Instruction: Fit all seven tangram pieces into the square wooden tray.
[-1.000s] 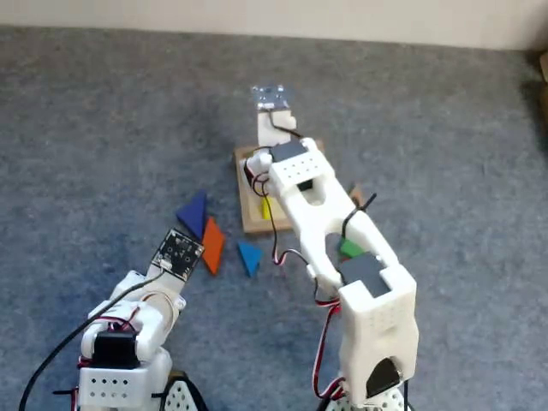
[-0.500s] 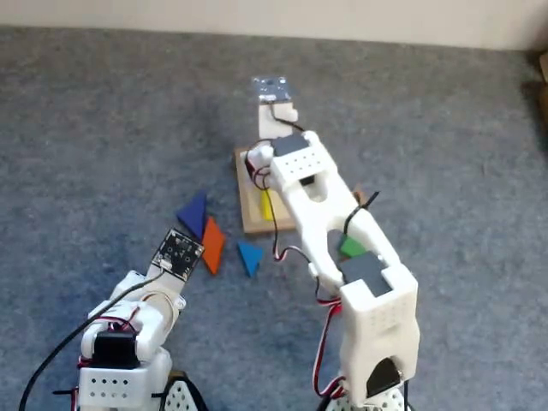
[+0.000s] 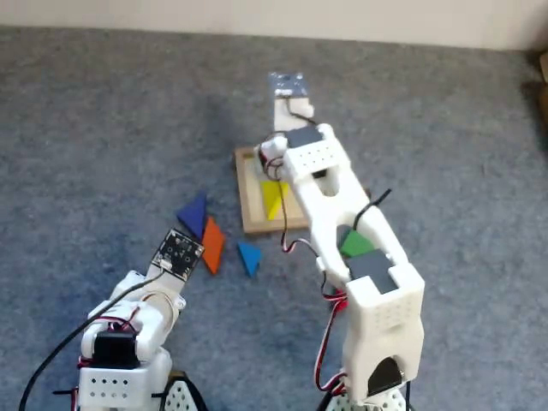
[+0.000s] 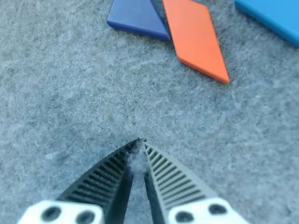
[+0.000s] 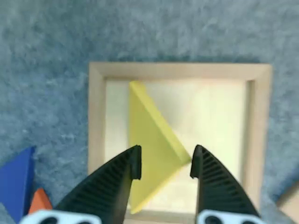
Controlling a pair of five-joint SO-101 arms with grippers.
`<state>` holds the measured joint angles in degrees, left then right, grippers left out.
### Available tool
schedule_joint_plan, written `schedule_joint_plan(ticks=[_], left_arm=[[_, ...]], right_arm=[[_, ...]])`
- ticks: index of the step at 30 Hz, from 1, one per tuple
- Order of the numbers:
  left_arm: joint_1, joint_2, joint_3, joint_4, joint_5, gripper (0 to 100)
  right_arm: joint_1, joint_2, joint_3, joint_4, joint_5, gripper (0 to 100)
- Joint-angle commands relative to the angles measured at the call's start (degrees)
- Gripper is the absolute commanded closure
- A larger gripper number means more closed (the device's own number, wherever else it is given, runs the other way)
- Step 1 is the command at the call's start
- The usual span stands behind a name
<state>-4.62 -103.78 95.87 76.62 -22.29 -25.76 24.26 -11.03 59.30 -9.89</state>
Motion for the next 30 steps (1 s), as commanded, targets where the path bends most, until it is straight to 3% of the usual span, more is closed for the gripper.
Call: schedule_joint_plan(ticks=[1,10,16,23,30], left_arm=[[-0.4,-1.3,1.3,0.2,-0.4,99],[-0.4,-1.3,1.3,0.2,-0.4,99],[-0.4,-1.3,1.3,0.2,-0.4,99],[-0.4,-1.3,1.3,0.2,-0.4,99],[-0.4,-1.3,1.3,0.2,-0.4,99]], right_arm=[[3.6,-1.5,-4.2,1.5,0.5,82.1],[4.0,-1.2,-3.9,-1.9,0.6,82.6],[3.9,2.2,-0.7,-7.3,0.6,99.8],[3.6,6.2,-0.7,-7.2,0.4,98.4],[-2.5,6.2,-0.5,-7.2,0.3,98.4]])
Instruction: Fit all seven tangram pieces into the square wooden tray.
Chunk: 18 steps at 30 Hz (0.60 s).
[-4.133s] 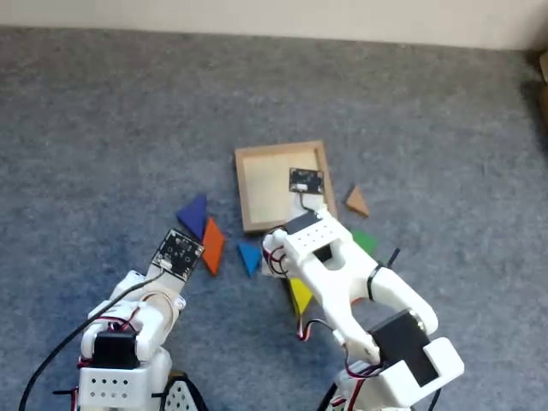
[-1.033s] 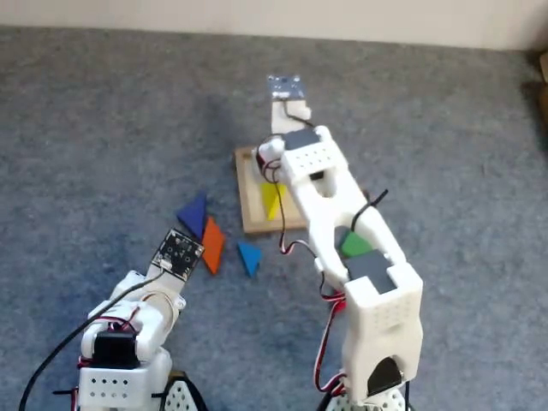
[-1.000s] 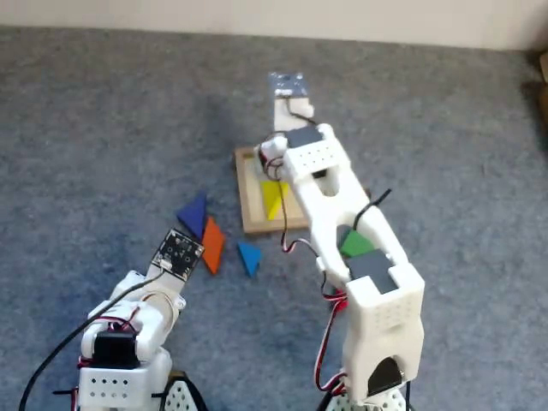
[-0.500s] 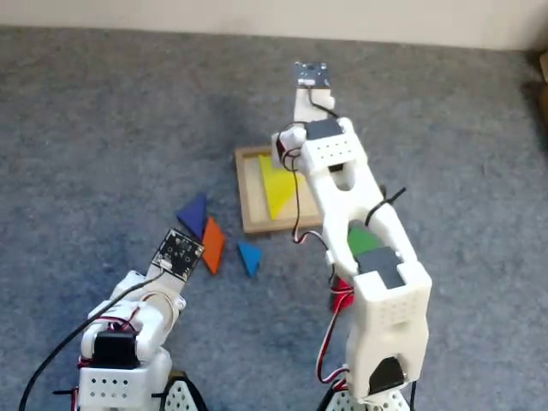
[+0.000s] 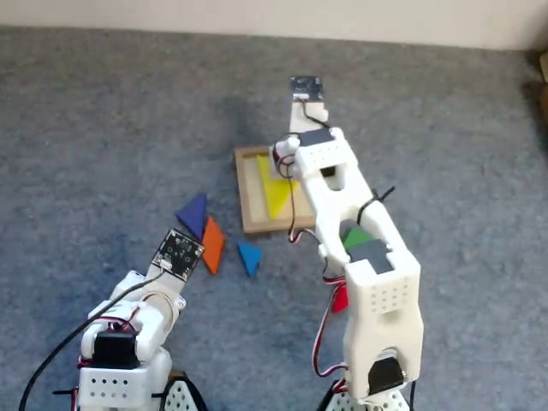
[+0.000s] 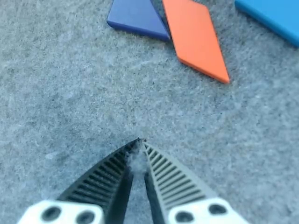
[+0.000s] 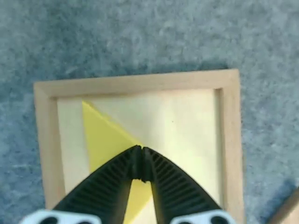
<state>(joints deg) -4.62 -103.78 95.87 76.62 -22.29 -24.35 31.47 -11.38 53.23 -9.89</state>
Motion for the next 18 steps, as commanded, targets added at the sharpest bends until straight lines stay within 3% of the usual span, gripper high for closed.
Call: schedule_joint_plan(ticks=[1,11,18], left_arm=[[-0.4,-1.3,1.3,0.2,-0.4,99],[-0.4,-1.3,1.3,0.2,-0.4,99],[-0.4,-1.3,1.3,0.2,-0.4,99]], right_arm=[[-4.6,-1.0,-0.1,-1.1,0.3,98.4],[-5.5,-1.5,-0.5,-0.9,-3.8,98.4],[-3.7,-12.4,-0.1,4.6,-3.8,98.4]])
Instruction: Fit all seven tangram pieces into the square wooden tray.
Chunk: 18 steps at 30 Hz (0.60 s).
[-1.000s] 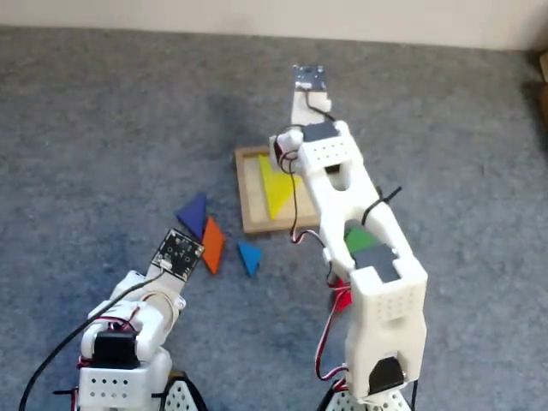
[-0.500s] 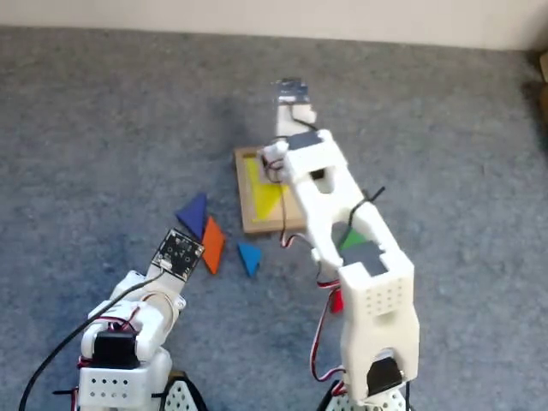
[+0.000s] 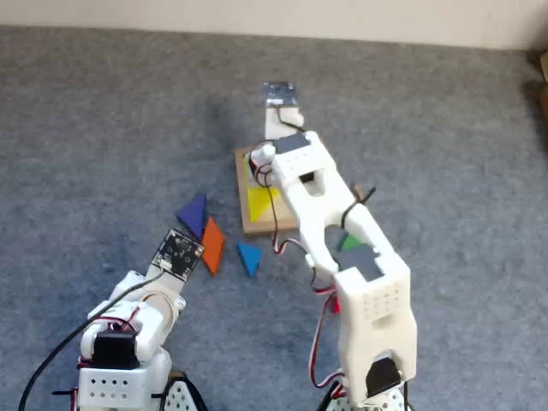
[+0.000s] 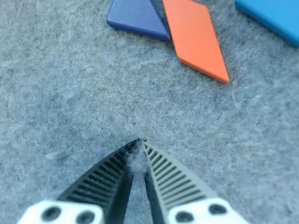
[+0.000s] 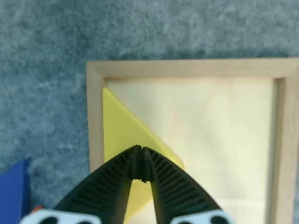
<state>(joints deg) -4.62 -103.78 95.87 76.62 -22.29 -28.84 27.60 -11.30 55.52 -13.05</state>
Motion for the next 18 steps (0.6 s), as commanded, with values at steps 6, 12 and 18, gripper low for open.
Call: schedule_joint_plan(ticks=[6,12,18], left_arm=[[-0.4,-1.3,1.3,0.2,-0.4,99],[-0.4,-1.3,1.3,0.2,-0.4,99],[-0.4,-1.3,1.3,0.2,-0.4,99]], right_arm=[[2.6,-10.9,4.1,6.4,-0.6,98.4],[2.7,-8.1,12.3,6.3,-0.5,98.4],[2.6,-7.0,16.6,6.8,-0.5,98.4]])
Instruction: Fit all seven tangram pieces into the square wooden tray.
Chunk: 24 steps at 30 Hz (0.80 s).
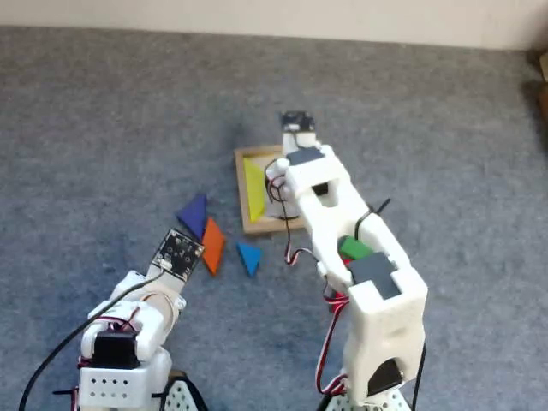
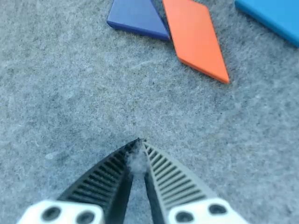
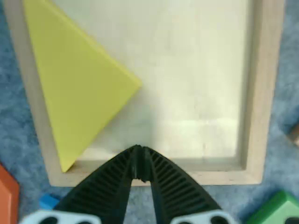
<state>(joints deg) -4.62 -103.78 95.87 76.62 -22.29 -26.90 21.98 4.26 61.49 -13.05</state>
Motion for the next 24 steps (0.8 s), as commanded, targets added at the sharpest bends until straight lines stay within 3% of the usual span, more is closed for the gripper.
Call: schedule_joint_plan(ticks=[1,9,16,24], left_arm=[[-0.4,-1.3,1.3,0.2,-0.4,99],[-0.4,-1.3,1.3,0.2,-0.4,99],[-0.4,-1.3,1.3,0.2,-0.4,99],[-0.4,-1.3,1.3,0.2,-0.4,99]], right_arm=[[0.5,-1.4,2.1,0.8,-0.5,98.4],[-0.3,-1.5,9.5,5.1,5.3,98.4],[-1.7,-1.5,9.5,16.1,5.5,98.4],[-6.2,-6.9,9.8,19.4,5.5,98.3]])
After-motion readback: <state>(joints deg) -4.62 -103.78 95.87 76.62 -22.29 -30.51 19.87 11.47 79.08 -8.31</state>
